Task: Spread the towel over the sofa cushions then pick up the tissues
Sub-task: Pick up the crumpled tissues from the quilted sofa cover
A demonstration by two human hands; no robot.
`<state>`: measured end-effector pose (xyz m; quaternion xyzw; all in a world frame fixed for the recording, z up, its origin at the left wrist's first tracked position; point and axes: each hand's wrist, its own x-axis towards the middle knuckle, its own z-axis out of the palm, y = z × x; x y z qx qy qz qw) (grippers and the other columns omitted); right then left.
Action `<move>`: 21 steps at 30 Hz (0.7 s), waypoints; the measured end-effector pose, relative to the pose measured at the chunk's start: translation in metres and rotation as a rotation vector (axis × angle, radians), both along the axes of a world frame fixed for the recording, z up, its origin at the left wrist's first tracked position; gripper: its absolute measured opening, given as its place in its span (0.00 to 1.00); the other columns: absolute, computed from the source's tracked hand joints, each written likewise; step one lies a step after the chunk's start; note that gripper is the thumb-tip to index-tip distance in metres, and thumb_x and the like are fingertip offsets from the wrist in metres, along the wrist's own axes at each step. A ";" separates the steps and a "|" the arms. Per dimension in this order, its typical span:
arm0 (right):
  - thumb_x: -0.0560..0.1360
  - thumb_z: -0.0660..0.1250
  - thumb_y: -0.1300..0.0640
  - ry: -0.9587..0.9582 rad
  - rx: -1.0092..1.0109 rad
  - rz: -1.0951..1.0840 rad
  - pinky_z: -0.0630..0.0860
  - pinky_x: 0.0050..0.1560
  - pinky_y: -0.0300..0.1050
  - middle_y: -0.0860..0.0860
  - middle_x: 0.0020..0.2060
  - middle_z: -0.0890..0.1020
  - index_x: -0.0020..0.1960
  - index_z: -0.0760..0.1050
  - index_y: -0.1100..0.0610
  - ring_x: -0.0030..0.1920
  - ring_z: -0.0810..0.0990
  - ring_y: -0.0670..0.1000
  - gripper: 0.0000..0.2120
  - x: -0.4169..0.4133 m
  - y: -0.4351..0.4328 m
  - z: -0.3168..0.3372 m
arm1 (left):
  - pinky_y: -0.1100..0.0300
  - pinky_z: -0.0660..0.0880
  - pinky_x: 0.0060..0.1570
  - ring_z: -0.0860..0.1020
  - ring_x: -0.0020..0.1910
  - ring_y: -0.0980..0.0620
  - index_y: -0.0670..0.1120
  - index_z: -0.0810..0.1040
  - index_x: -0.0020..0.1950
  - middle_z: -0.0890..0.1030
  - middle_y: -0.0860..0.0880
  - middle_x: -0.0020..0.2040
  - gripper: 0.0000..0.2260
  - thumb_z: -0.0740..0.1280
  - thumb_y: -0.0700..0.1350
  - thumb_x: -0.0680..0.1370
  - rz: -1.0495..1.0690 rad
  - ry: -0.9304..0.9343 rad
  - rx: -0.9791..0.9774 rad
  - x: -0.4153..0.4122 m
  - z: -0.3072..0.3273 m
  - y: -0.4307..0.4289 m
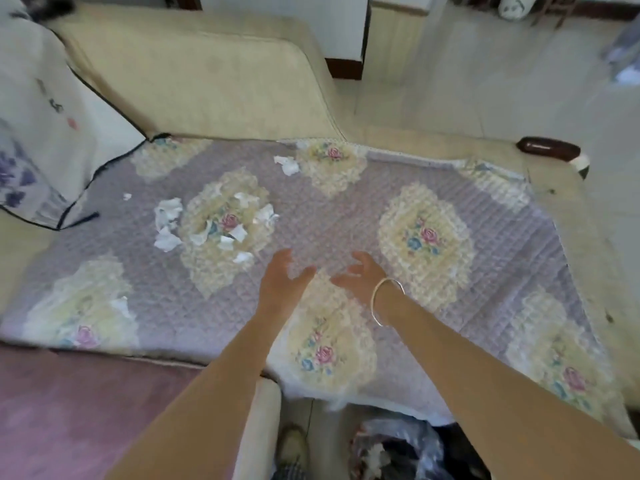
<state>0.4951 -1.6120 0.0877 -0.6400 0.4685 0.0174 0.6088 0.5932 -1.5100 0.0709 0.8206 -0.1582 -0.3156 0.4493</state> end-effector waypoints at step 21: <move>0.73 0.69 0.58 0.234 -0.201 0.418 0.61 0.70 0.48 0.55 0.74 0.58 0.74 0.55 0.55 0.73 0.59 0.55 0.35 0.323 -0.045 -0.103 | 0.56 0.60 0.67 0.63 0.70 0.48 0.46 0.64 0.70 0.66 0.46 0.71 0.28 0.69 0.52 0.73 0.170 -0.014 0.189 0.265 -0.113 0.016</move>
